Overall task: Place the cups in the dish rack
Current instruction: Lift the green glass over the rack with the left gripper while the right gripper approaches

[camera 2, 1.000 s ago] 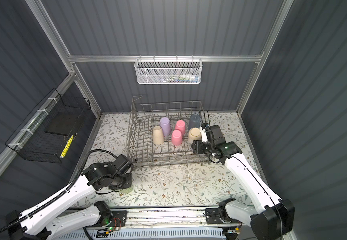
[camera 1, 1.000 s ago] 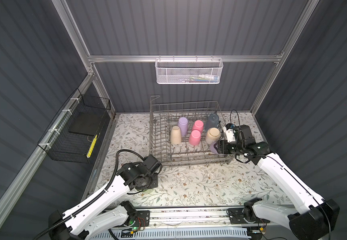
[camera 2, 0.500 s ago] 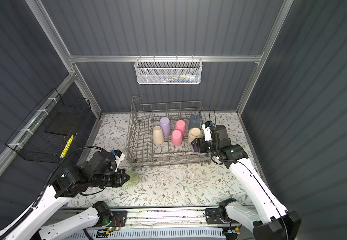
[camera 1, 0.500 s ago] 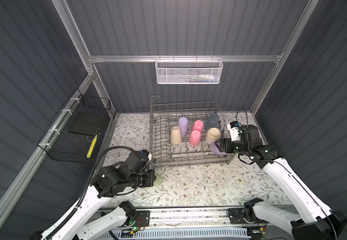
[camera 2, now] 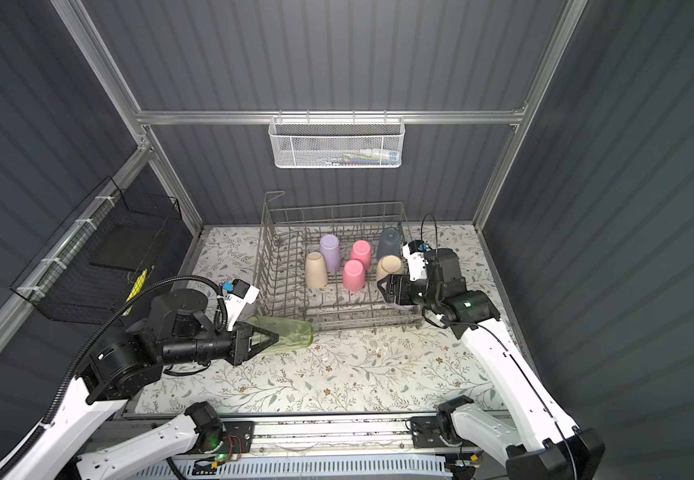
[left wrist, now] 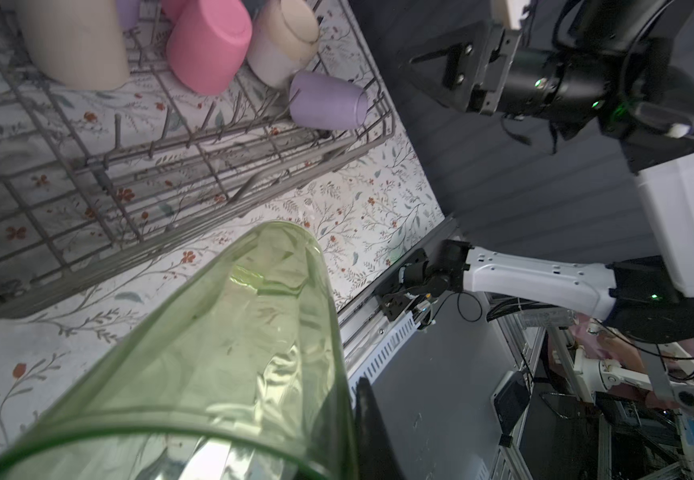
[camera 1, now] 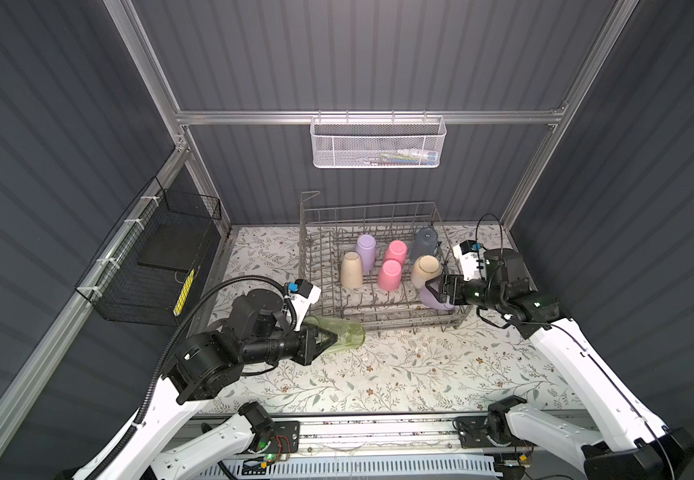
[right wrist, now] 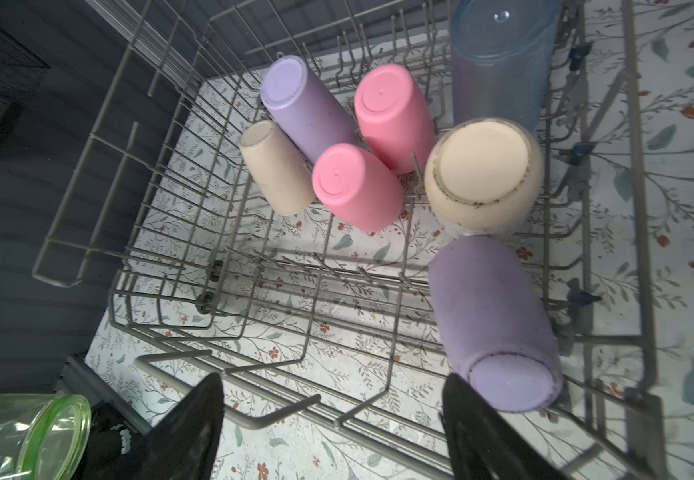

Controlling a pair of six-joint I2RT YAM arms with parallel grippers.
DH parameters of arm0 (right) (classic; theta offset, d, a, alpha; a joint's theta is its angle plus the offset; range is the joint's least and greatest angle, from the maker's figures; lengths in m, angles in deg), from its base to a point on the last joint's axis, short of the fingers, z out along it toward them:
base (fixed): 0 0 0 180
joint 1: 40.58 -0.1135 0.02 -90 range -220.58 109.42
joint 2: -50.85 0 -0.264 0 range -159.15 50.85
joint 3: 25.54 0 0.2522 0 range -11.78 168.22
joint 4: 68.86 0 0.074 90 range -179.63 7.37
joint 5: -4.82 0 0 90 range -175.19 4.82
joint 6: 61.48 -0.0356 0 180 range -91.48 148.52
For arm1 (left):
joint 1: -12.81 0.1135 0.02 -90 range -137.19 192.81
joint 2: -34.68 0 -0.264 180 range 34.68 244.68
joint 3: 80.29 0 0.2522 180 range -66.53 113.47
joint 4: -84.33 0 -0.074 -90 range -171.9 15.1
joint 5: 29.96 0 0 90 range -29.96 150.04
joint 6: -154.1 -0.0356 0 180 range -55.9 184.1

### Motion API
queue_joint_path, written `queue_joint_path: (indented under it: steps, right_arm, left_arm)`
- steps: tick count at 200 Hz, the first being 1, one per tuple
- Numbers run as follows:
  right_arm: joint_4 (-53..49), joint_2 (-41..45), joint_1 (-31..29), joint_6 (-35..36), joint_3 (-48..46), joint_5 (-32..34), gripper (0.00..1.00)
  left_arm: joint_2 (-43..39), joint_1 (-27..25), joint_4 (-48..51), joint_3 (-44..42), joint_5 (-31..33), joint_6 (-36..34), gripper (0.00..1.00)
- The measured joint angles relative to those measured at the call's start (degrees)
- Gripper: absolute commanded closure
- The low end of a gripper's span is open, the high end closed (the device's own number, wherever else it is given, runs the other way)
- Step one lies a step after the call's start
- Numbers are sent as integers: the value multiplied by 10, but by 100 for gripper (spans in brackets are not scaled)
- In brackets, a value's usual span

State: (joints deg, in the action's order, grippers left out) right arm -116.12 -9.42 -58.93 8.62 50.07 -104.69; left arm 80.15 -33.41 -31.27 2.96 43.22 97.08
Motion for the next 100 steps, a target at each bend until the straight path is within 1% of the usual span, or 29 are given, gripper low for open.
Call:
queue_joint_path:
  steps: [23,55,72,100]
  right_arm:
    - [37,1,4,-25,-1,-90,15]
    - [134,12,5,-84,-24,-219,12]
    - [174,20,5,-110,-40,-268,9]
    - [220,22,5,-137,-56,-335,7]
  left_arm:
    - [-5,0,-60,8,5,-7,100]
    - [13,0,-153,10,1,-13,100]
    - [25,0,-225,-12,-16,-12,100]
    - [58,0,-332,-61,-53,-3,100]
